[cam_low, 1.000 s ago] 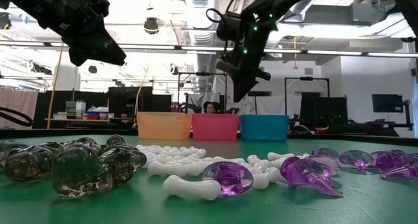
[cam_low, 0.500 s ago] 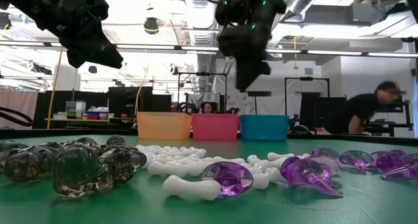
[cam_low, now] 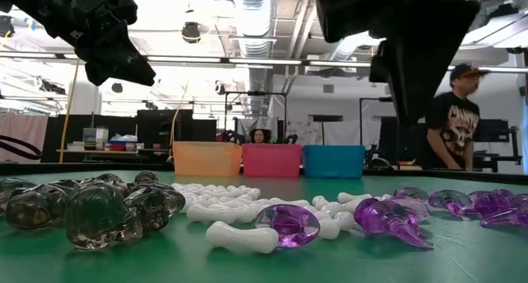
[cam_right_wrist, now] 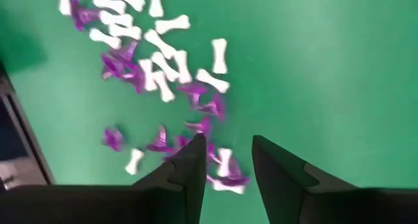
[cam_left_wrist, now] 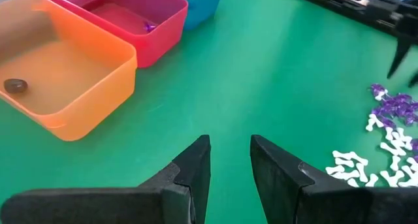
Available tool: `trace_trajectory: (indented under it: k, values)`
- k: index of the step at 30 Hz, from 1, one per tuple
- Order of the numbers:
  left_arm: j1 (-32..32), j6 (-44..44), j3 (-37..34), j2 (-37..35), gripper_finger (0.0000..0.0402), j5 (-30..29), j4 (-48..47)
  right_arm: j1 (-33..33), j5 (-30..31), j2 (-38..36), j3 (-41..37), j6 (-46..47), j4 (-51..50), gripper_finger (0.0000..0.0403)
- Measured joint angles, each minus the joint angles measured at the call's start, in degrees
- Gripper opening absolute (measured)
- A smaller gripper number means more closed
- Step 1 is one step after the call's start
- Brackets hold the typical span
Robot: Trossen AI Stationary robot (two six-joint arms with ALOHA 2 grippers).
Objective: Sort Halloween decoration
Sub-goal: Put the violet witch hat toy into the red bin
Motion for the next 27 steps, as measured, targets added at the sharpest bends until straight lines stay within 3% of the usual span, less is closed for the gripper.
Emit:
trace_trajectory:
  k: [9,27]
  values:
    - [0.0,-0.8,0.0,0.0,0.0099,0.0,0.7,0.7,1.8,0.3,-5.9,1.7,11.2,0.0216]
    - [0.0,-1.8,0.0,0.0,0.0099,-0.1,0.3,1.7,1.7,0.4,-12.0,-1.1,17.9,0.0212]
